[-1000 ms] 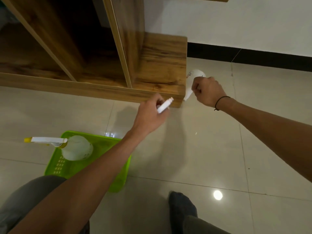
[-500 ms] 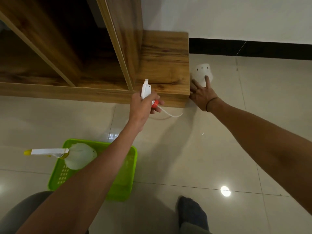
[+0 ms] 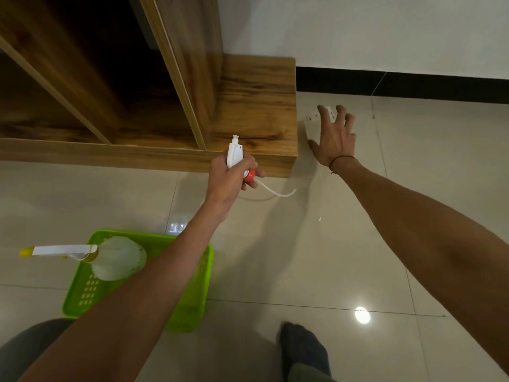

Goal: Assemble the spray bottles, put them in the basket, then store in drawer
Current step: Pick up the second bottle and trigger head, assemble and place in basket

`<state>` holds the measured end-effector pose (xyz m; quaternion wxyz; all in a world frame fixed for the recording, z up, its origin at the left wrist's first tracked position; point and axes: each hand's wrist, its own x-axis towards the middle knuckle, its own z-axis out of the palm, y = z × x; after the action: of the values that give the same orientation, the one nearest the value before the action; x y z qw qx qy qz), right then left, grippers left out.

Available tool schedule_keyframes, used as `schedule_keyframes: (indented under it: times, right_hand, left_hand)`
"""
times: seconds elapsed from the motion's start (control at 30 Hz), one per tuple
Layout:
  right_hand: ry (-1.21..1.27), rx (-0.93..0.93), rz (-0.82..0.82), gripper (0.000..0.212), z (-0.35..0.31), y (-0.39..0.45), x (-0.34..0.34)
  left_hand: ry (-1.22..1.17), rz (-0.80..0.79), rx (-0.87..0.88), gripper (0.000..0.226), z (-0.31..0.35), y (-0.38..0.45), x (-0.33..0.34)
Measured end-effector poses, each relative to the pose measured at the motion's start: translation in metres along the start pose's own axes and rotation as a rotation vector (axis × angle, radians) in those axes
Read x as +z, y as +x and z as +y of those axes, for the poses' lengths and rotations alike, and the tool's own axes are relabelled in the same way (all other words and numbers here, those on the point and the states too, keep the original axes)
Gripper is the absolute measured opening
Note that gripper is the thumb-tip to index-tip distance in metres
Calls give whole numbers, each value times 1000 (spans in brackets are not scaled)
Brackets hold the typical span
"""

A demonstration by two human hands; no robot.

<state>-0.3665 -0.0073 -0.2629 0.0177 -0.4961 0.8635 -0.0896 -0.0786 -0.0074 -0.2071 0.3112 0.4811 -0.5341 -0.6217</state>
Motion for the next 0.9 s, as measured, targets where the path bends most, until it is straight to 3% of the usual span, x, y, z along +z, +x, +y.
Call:
schedule_keyframes:
  times: [0.13,0.27,0.43,0.63,0.77,0.9]
  right_hand:
    - [-3,68,-139,90,-8,19,4]
    - [36,145,-278,79,-2,27,0]
    - [103,304,-305,80,2,2,6]
    - [487,654,-189,90,13,-42,5]
    - [585,730,-193,87,19,-62,6]
    - [689,770,-322,90,16,-69,-4]
  left_hand:
    - [-13,12,13,11,10,-1,-1]
    - [-8,30,10,12,18,-2,0]
    - [-10,2,13,7,15,-7,1]
    - [-46,-51,17,4,5,-19,-3]
    - [-44,-63,31,2,2,-27,-1]
    - [-47,-69,39,3,7,-29,2]
